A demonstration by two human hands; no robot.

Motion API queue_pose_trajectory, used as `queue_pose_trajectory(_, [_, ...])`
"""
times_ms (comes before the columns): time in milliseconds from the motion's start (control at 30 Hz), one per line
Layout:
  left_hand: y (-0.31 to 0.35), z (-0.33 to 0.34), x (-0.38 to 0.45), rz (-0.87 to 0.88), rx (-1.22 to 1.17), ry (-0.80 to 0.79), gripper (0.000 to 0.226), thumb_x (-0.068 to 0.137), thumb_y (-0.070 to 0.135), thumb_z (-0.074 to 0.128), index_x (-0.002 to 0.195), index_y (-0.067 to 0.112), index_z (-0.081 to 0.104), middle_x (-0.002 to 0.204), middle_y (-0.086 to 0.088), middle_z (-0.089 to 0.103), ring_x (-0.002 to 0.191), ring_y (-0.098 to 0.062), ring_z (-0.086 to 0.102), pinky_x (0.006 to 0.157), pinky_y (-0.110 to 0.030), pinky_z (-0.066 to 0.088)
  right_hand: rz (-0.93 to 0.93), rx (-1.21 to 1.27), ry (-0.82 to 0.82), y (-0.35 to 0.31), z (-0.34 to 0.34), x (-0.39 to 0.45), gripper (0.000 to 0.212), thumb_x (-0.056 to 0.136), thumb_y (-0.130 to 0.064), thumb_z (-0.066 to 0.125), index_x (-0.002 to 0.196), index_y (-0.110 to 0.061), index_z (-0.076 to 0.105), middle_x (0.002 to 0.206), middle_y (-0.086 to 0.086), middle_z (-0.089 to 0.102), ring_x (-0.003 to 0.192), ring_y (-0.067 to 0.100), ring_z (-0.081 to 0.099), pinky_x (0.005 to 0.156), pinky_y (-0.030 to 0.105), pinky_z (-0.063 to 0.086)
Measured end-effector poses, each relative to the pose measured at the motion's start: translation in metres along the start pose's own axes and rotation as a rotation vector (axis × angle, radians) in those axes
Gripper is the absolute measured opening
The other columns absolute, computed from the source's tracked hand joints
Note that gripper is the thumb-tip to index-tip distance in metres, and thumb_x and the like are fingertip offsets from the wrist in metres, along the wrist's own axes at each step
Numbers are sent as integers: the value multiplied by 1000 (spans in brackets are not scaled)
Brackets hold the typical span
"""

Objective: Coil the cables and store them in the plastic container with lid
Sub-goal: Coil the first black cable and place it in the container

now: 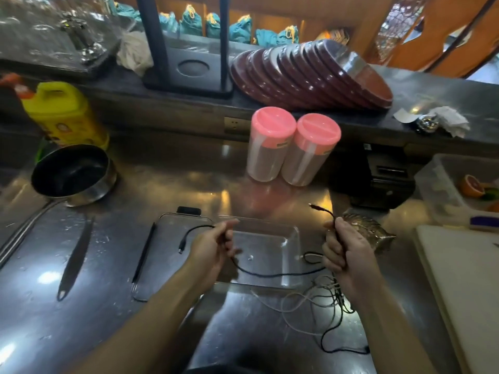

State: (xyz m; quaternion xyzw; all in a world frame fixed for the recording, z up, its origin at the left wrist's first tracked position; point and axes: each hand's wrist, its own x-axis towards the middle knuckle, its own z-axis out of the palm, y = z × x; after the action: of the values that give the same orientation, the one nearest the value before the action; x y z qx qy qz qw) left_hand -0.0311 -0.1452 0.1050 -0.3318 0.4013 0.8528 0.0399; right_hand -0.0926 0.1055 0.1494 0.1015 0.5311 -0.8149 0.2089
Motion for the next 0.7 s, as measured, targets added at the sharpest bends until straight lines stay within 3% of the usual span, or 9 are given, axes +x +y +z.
queue_pose_trajectory(67, [1, -1, -1, -64, 146, -37, 46, 105, 45, 39, 107, 7, 65, 61, 1, 44, 46, -10, 37, 39, -22, 36, 31, -51, -45, 8, 13, 5, 25, 102, -27, 49, 103, -10, 67, 57, 0, 33, 37, 5, 24, 33, 15, 20])
queue_pose_trajectory(167, [5, -3, -3, -29, 309, -91, 69, 97, 71, 25, 89, 15, 64, 55, 3, 39, 43, -9, 28, 39, -19, 20, 80, -203, -138, 18, 34, 10, 25, 96, -31, 55, 103, -13, 71, 59, 1, 39, 39, 6, 23, 35, 15, 17])
queue_pose_trajectory(267, [14, -2, -7, 0, 384, -154, 63, 104, 58, 26, 70, 18, 61, 52, 3, 36, 45, -10, 26, 41, -21, 18, 73, -317, -219, 28, 52, 11, 23, 95, -27, 57, 98, -12, 74, 62, 3, 46, 44, 10, 28, 38, 20, 24])
queue_pose_trajectory(333, [17, -1, -3, 4, 410, -157, 56, 107, 44, 33, 65, 18, 61, 52, 2, 44, 47, -12, 33, 42, -22, 25, 49, -361, -272, 34, 63, 11, 22, 99, -18, 55, 98, -8, 74, 66, 6, 52, 48, 13, 35, 42, 22, 31])
queue_pose_trajectory(433, [21, 1, 6, 66, 401, -154, 38, 107, 19, 40, 78, 12, 64, 63, -3, 60, 54, -13, 49, 49, -18, 40, 24, -363, -311, 40, 76, 10, 21, 97, -17, 57, 101, -4, 73, 72, 6, 58, 56, 15, 44, 51, 22, 42])
queue_pose_trajectory(500, [25, 3, 7, 118, 369, -193, 29, 107, 10, 40, 93, 11, 65, 72, -3, 64, 54, -10, 51, 49, -17, 40, -15, -404, -304, 44, 80, 10, 20, 94, -19, 60, 100, -7, 75, 74, 5, 61, 62, 14, 50, 58, 22, 46])
queue_pose_trajectory(600, [32, 4, 7, 162, 375, -264, 28, 107, 13, 40, 103, 11, 67, 74, 2, 66, 55, -9, 50, 49, -20, 32, -67, -518, -262, 51, 78, 10, 19, 101, -11, 58, 99, -12, 76, 77, 6, 65, 69, 15, 57, 67, 25, 49])
queue_pose_trajectory(700, [33, 9, 6, 149, 415, -279, 36, 109, 27, 37, 98, 11, 67, 69, 1, 63, 52, -10, 47, 49, -23, 30, -43, -598, -241, 53, 73, 9, 20, 100, -9, 60, 99, -17, 79, 82, 6, 73, 78, 17, 66, 75, 29, 55])
